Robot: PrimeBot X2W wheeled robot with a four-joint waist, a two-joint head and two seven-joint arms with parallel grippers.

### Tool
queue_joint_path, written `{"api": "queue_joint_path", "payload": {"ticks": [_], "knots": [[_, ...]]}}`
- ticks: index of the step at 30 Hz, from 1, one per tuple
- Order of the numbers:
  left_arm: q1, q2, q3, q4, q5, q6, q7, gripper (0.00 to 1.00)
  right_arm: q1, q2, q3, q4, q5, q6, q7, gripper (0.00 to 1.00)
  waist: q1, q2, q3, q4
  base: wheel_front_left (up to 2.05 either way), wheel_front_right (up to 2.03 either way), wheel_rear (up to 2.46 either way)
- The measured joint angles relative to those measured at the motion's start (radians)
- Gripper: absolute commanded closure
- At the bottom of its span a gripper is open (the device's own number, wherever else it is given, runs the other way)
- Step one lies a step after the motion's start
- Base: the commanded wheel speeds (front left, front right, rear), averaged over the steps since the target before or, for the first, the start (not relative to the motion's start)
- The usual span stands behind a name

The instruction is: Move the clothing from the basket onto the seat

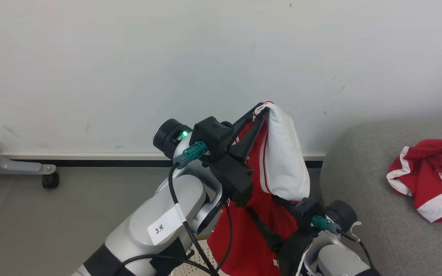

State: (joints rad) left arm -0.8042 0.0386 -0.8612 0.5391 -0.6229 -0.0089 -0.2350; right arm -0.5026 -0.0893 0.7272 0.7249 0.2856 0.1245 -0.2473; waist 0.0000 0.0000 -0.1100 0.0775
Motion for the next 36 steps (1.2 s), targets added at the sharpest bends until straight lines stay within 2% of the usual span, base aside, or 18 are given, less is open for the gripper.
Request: {"api": "queue_joint_path", "payload": {"ticks": [4, 5, 6, 7, 19, 27, 28, 29, 36], "knots": [[-0.013, 0.001, -0.026, -0.015, -0.012, 0.014, 0.006, 1.00, -0.044, 0.008, 0.062, 0.045, 0.023, 0.000, 0.000, 0.00, 0.0000, 0.0000, 0.004, 0.012, 0.00, 0.00, 0.00], [-0.015, 0.000, -0.033, -0.020, -0.017, 0.018, 0.009, 1.00, -0.053, 0.010, 0.070, 0.056, 0.024, 0.000, 0.000, 0.55, 0.0000, 0.0000, 0.005, 0.015, 0.00, 0.00, 0.00], [-0.016, 0.000, -0.040, -0.023, -0.020, 0.019, 0.011, 1.00, -0.061, 0.011, 0.083, 0.065, 0.027, 0.000, 0.000, 0.74, 0.0000, 0.0000, 0.007, 0.018, 0.00, 0.00, 0.00], [-0.018, 0.000, -0.043, -0.021, -0.023, 0.020, 0.013, 1.00, -0.068, 0.012, 0.095, 0.072, 0.031, 0.000, 0.000, 1.00, 0.0000, 0.0000, 0.009, 0.021, 0.00, 0.00, 0.00], [-0.014, 0.004, -0.019, 0.071, -0.049, 0.048, 0.024, 1.00, -0.084, 0.016, 0.175, 0.093, 0.095, 0.000, -0.001, 1.00, 0.0000, 0.0000, 0.022, 0.012, 0.00, 0.00, 0.00], [0.018, 0.028, 0.009, 0.123, -0.070, 0.053, 0.022, 1.00, -0.084, -0.031, 0.174, 0.048, 0.127, 0.000, -0.002, 1.00, 0.0000, 0.0000, 0.028, -0.025, 0.00, 0.00, 0.00], [0.023, 0.031, 0.013, 0.126, -0.072, 0.054, 0.022, 0.44, -0.083, -0.041, 0.168, 0.036, 0.137, 0.000, -0.002, 1.00, 0.0000, 0.0000, 0.029, -0.031, 0.00, 0.00, 0.00], [0.029, 0.034, 0.016, 0.127, -0.072, 0.055, 0.020, 0.00, -0.084, -0.049, 0.160, 0.023, 0.146, 0.000, -0.002, 1.00, 0.0001, 0.0001, 0.030, -0.038, 0.00, 0.00, 0.00], [0.080, 0.048, 0.033, 0.128, -0.082, 0.053, 0.003, 0.00, -0.089, -0.105, 0.109, -0.052, 0.171, 0.000, -0.002, 1.00, 0.0000, 0.0000, 0.034, -0.091, 0.00, 0.00, 0.00]]}}
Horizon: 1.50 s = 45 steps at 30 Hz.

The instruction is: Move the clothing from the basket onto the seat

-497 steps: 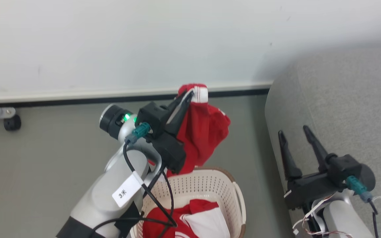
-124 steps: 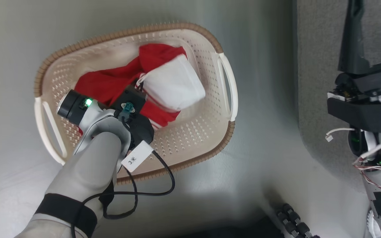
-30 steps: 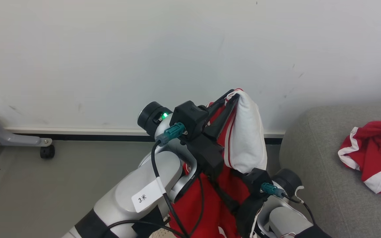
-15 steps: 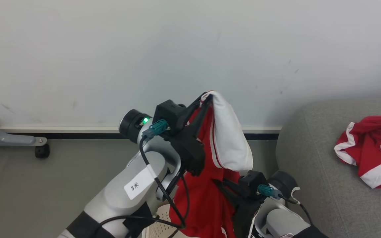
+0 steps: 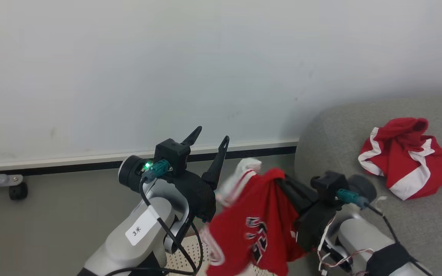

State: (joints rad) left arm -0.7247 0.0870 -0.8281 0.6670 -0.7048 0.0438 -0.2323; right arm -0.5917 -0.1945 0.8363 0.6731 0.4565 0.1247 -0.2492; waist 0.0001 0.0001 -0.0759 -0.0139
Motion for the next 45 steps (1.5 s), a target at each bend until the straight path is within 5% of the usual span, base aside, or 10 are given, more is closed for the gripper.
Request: {"api": "queue_joint_path", "payload": {"ticks": [16, 29, 45], "knots": [[0.166, 0.004, -0.018, -0.073, 0.001, -0.009, -0.016, 0.00, -0.045, -0.203, -0.090, -0.173, -0.037, -0.020, 0.000, 1.00, 0.0000, 0.0000, 0.005, -0.170, 0.00, 0.00, 0.00], [0.194, -0.015, -0.030, -0.143, 0.035, 0.010, -0.017, 0.00, -0.086, -0.307, -0.147, -0.315, -0.060, -0.037, -0.003, 1.00, -0.0001, 0.0000, 0.033, -0.343, 0.00, 0.00, 0.00], [0.150, 0.009, -0.040, -0.213, 0.108, 0.039, -0.017, 0.00, -0.297, -0.421, -0.263, -0.304, -0.026, -0.035, 0.063, 1.00, 0.0000, 0.0000, 0.204, -0.348, 0.00, 0.00, 0.00]]}}
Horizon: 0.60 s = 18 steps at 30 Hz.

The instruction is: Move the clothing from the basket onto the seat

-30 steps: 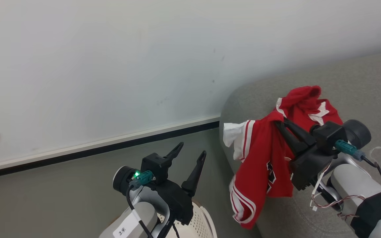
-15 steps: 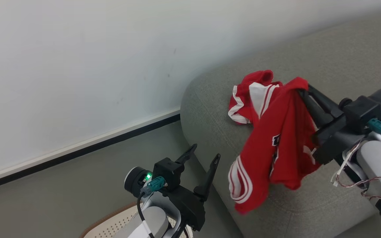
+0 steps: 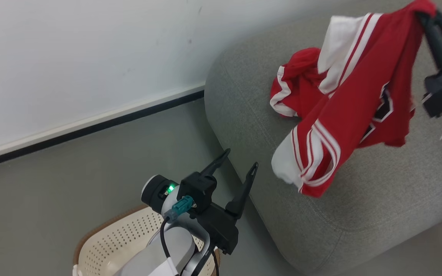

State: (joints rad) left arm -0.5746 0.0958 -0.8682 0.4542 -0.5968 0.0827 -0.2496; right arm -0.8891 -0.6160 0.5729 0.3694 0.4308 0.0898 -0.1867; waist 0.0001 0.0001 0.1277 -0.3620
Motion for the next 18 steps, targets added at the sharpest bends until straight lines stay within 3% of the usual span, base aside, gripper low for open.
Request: {"api": "queue_joint_path", "payload": {"ticks": [8, 18], "knots": [[-0.059, 0.044, 0.017, -0.064, 0.048, 0.014, 0.000, 0.00, -0.240, -0.086, -0.066, 0.085, -0.018, 0.009, 0.037, 1.00, 0.0000, 0.0000, 0.110, 0.035, 0.00, 0.00, 0.00], [-0.142, 0.069, 0.006, -0.145, 0.119, 0.016, 0.006, 0.00, -0.372, -0.097, -0.122, 0.272, -0.024, 0.006, 0.053, 1.00, 0.0000, 0.0001, 0.256, 0.083, 0.00, 0.00, 0.00]]}}
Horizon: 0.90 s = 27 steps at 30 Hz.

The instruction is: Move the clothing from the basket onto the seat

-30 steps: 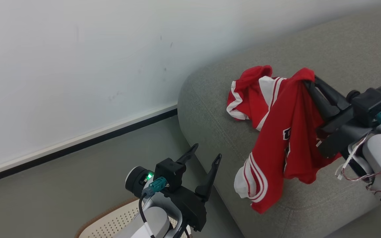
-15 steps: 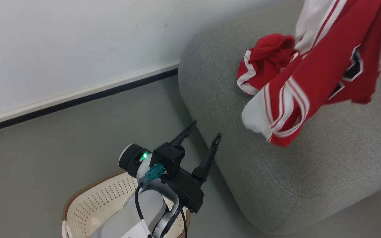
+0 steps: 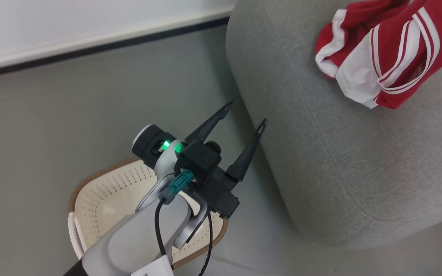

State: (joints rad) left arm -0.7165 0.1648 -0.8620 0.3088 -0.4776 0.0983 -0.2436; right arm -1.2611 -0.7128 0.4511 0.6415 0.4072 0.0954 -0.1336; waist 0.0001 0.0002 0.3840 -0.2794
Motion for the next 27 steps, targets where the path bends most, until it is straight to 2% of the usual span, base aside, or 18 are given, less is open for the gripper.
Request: {"api": "queue_joint_path", "payload": {"ticks": [4, 11, 16, 23, 27], "knots": [[-0.029, 0.005, -0.012, -0.030, 0.019, 0.007, 0.016, 0.00, 0.001, 0.008, -0.018, 0.060, 0.027, -0.017, -0.010, 1.00, 0.0001, 0.0000, 0.060, 0.015, 0.00, 0.00, 0.00], [-0.067, 0.053, -0.012, -0.073, 0.060, 0.007, 0.053, 0.00, 0.004, 0.117, -0.024, 0.135, 0.061, -0.034, -0.044, 1.00, 0.0000, 0.0001, 0.167, 0.028, 0.00, 0.00, 0.00], [-0.088, 0.074, -0.010, -0.099, 0.077, 0.008, 0.067, 0.00, 0.004, 0.151, -0.024, 0.175, 0.074, -0.035, -0.062, 1.00, 0.0000, 0.0000, 0.228, 0.027, 0.00, 0.00, 0.00], [-0.116, 0.093, -0.008, -0.096, 0.103, 0.008, 0.078, 0.00, 0.021, 0.241, -0.006, 0.268, 0.088, -0.031, -0.089, 1.00, 0.0001, 0.0000, 0.309, 0.006, 0.00, 0.00, 0.00], [-0.119, 0.091, -0.011, -0.093, 0.105, 0.008, 0.078, 0.00, 0.028, 0.249, -0.010, 0.306, 0.091, -0.025, -0.103, 1.00, 0.0000, 0.0000, 0.321, -0.017, 0.00, 0.00, 0.00]]}}
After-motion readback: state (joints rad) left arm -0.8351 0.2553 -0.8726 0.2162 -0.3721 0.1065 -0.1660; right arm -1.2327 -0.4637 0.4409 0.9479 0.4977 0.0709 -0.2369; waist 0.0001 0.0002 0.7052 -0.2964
